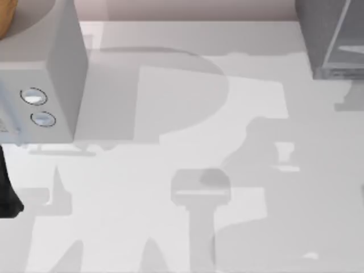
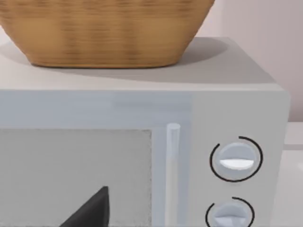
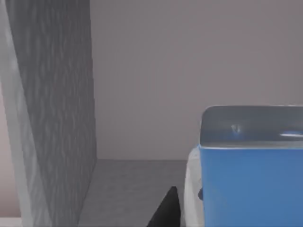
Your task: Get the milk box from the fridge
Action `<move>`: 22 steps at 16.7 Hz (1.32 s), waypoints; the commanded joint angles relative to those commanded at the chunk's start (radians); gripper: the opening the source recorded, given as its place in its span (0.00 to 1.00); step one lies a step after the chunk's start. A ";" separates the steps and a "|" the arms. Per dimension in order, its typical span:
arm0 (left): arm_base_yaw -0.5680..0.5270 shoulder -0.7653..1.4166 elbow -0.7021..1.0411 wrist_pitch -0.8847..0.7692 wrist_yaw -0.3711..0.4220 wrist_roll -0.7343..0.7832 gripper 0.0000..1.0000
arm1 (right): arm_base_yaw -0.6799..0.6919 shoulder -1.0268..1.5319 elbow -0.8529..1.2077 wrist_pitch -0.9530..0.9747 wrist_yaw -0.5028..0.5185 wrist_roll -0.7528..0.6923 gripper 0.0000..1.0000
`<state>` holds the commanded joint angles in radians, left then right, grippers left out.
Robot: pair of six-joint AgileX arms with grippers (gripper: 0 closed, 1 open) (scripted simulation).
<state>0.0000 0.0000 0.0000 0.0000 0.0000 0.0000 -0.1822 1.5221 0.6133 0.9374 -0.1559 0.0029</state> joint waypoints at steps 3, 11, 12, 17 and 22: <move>0.000 0.000 0.000 0.000 0.000 0.000 1.00 | 0.033 -0.314 -0.128 -0.188 0.030 -0.001 0.00; 0.000 0.000 0.000 0.000 0.000 0.000 1.00 | 0.130 -1.175 -0.475 -0.708 0.113 0.001 0.00; 0.000 0.000 0.000 0.000 0.000 0.000 1.00 | 0.141 -1.254 -0.507 -0.758 0.122 0.001 0.00; 0.000 0.000 0.000 0.000 0.000 0.000 1.00 | 0.178 -1.498 -0.604 -0.921 0.152 -0.002 0.00; 0.000 0.000 0.000 0.000 0.000 0.000 1.00 | 0.182 -1.522 -0.613 -0.937 0.156 -0.003 0.00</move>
<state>0.0000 0.0000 0.0000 0.0000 0.0000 0.0000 0.0000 0.0000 0.0000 0.0000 0.0000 0.0000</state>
